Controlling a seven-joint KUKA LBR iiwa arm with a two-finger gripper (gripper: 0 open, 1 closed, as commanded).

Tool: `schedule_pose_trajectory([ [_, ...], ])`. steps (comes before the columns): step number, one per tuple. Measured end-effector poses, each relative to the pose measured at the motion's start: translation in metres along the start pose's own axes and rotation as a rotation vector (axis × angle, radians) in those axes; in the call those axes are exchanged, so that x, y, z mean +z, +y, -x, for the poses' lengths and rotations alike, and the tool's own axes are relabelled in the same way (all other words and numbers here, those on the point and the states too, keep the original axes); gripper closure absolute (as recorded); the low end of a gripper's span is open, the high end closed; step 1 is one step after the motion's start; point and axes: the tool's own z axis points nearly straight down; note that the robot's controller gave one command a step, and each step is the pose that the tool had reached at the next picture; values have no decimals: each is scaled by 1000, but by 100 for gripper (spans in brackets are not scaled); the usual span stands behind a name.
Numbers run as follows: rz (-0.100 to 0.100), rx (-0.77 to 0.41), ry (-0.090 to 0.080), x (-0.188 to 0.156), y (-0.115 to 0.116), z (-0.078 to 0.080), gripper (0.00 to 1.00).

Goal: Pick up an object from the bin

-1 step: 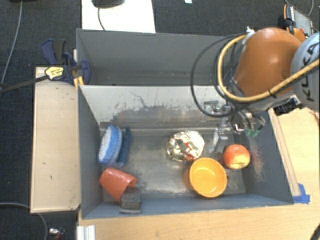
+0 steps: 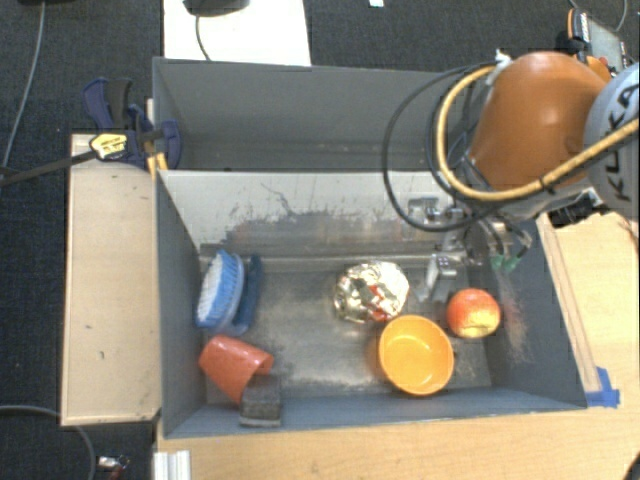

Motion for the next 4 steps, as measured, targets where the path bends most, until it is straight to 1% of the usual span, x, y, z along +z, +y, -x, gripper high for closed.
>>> schedule_pose_trajectory([
  [1, 0, -99, -3, 148, -27, -48, 0],
  [2, -1, -109, -20, 83, -32, -54, 0],
  [3, 2, -568, 1, 139, 23, -75, 0],
  [4, -5, -429, -23, 168, -22, -74, 0],
])
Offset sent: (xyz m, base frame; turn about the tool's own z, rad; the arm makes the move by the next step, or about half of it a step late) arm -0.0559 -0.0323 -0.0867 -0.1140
